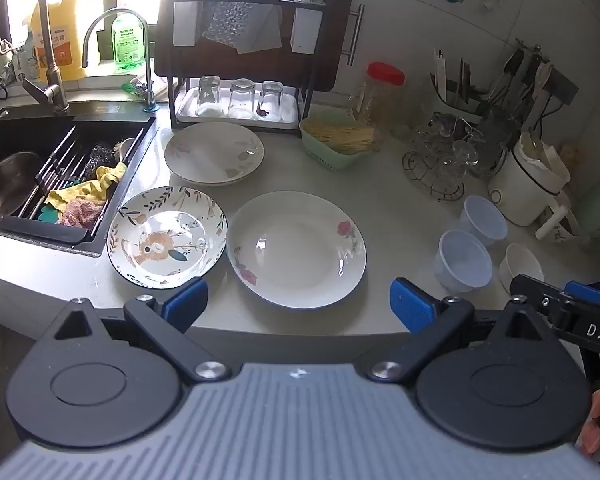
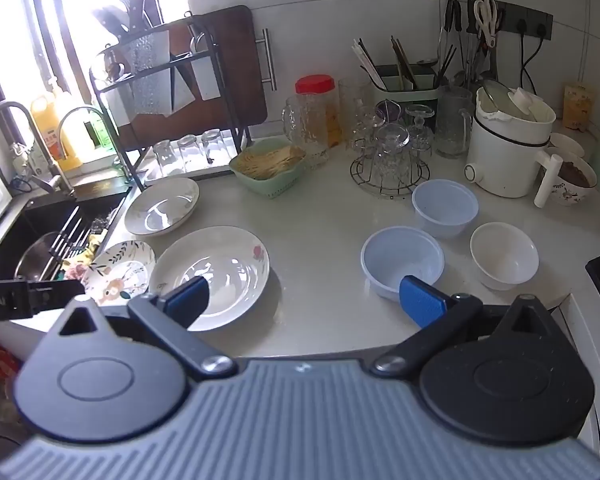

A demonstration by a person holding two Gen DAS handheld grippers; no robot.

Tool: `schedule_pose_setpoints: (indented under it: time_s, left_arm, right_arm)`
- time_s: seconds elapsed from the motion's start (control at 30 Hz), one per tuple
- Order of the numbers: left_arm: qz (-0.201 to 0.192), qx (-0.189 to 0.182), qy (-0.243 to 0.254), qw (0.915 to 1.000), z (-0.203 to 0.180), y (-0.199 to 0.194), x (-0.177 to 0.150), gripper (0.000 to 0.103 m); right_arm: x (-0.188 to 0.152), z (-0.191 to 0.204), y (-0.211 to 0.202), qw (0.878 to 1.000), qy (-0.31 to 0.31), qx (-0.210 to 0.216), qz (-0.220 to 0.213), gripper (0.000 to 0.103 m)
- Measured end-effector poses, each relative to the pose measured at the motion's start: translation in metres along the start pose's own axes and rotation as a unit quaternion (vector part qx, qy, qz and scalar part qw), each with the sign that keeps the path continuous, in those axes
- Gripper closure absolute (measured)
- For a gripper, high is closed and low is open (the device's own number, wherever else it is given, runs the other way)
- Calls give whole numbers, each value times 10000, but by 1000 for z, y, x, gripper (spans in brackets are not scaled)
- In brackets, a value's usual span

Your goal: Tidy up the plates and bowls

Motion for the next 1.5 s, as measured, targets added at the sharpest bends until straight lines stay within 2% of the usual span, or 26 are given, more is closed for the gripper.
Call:
schedule_pose_setpoints:
  time_s: [1.5]
  left_arm:
    - [-144, -18, 89, 9999, -2, -3, 13, 4]
  right_arm:
    - [3, -2, -2, 9999, 31, -52, -127, 0]
Point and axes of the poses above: each gripper's, at about its wrist camera, not at the fingertips, and y roughly the way its jaws point, z to its left, x to its top, the point moved 10 cm from there along y, roughly the way its jaws point
